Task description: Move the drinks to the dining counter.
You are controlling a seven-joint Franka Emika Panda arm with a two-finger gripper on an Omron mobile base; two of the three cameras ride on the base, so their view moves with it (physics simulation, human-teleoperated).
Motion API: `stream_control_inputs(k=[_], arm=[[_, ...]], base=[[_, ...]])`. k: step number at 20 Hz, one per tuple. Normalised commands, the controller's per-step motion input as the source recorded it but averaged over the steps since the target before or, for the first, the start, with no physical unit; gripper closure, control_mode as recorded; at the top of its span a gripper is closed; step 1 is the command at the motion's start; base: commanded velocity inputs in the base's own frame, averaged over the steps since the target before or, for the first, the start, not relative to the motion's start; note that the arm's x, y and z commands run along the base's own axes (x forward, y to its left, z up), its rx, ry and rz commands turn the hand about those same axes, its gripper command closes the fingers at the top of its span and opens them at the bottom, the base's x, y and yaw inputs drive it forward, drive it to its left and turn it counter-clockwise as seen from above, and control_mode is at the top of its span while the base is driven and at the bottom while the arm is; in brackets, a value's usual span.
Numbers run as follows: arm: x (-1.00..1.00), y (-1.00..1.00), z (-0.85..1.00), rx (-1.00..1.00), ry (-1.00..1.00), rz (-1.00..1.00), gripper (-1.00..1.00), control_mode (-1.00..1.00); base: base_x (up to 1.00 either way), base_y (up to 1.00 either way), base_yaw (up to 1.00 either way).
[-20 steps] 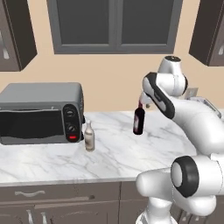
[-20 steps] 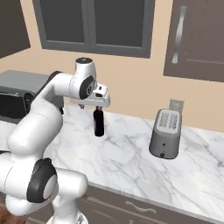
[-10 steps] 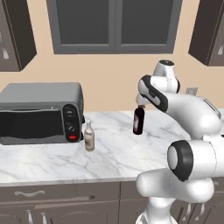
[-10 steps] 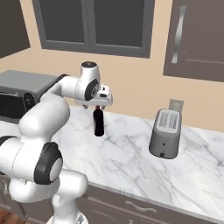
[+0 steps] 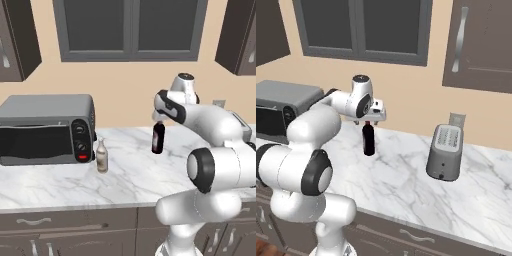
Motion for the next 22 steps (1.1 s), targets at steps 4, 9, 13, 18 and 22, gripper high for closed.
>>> stream_control_inputs(k=[4, 9, 13, 18, 22], arm=[[0.3, 0.0, -0.2, 0.0, 0.0, 0.0, -1.0, -1.0], [0.29, 0.0, -0.09, 0.0, -0.01, 0.0, -1.0, -1.0], [0.19, 0.0, -0.05, 0.0, 0.0, 0.0, -1.0, -1.0], [0.05, 0.01, -0.04, 0.0, 0.0, 0.0, -1.0, -1.0], [0.04, 0.08, -0.14, 0.0, 0.0, 0.0, -1.0, -1.0]], base=[[0.0, 0.0, 0.0], [0.0, 0.0, 0.0], [0.0, 0.0, 0.0], [0.0, 0.0, 0.0], [0.0, 0.0, 0.0]])
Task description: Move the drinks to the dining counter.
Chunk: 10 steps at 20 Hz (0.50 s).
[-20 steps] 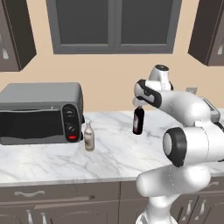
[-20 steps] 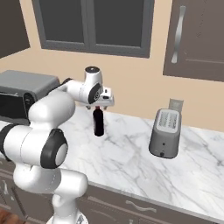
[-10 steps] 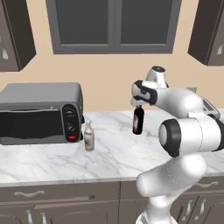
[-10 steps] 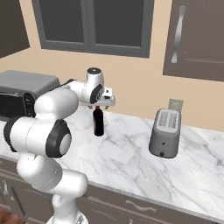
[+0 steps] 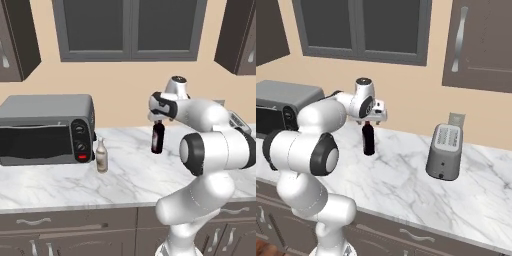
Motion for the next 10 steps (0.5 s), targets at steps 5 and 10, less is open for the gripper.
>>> stream_control_inputs(k=[5, 10], arm=[[0.03, 0.11, -0.31, 0.06, 0.0, 0.0, -1.0, -1.0], [0.23, 0.01, -0.19, 0.0, -0.05, 0.0, -1.0, -1.0]], base=[[0.0, 0.0, 0.0], [0.0, 0.0, 0.0]])
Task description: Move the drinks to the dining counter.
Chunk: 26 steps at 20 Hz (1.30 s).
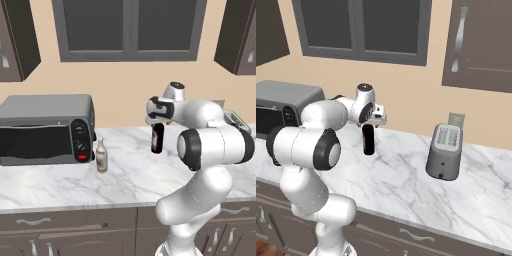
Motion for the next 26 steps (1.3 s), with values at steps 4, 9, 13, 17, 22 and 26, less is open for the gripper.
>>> stream_control_inputs(k=[4, 9, 13, 17, 22, 26], arm=[[0.26, 0.0, -0.21, 0.0, -0.09, 0.0, -1.0, -1.0], [0.22, 0.0, -0.25, 0.0, -0.08, 0.0, -1.0, -1.0], [0.01, 0.0, -0.35, 0.0, -0.02, 0.0, 1.0, -1.0], [0.0, -0.01, -0.21, 0.0, -0.02, 0.0, 1.0, -1.0], [0.0, -0.01, -0.01, 0.0, -0.07, 0.0, 1.0, -1.0], [-0.13, 0.0, 0.21, 0.0, -0.08, 0.0, 1.0, -1.0]], base=[[0.0, 0.0, 0.0], [0.0, 0.0, 0.0], [0.0, 0.0, 0.0], [0.0, 0.0, 0.0], [0.0, 0.0, 0.0], [0.0, 0.0, 0.0]])
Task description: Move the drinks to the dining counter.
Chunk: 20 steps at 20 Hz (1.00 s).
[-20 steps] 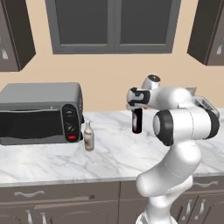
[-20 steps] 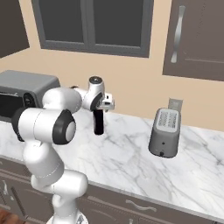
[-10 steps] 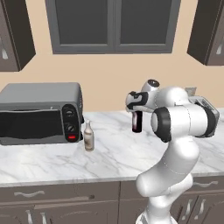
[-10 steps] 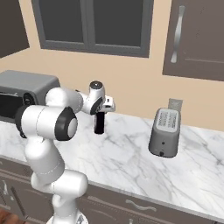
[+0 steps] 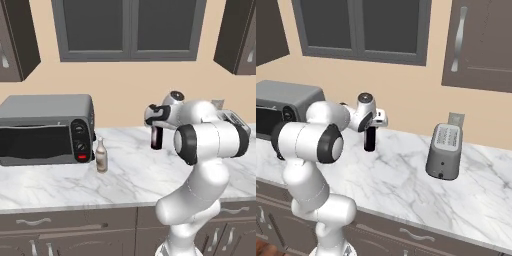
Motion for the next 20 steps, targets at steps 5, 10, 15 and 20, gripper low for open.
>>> stream_control_inputs(k=[5, 10, 15, 20], arm=[[-0.31, 0.0, 0.94, -0.01, -0.04, 0.0, 1.0, -1.0], [-0.17, 0.0, 1.0, 0.0, 0.13, -0.02, 1.0, -1.0], [-0.33, 0.0, 0.87, 0.0, 0.13, -0.06, 1.0, -1.0], [-0.75, 0.0, 0.36, 0.0, -0.09, -0.03, 1.0, -1.0]], base=[[0.0, 0.0, 0.0], [0.0, 0.0, 0.0], [0.0, 0.0, 0.0], [0.0, 0.0, 0.0]])
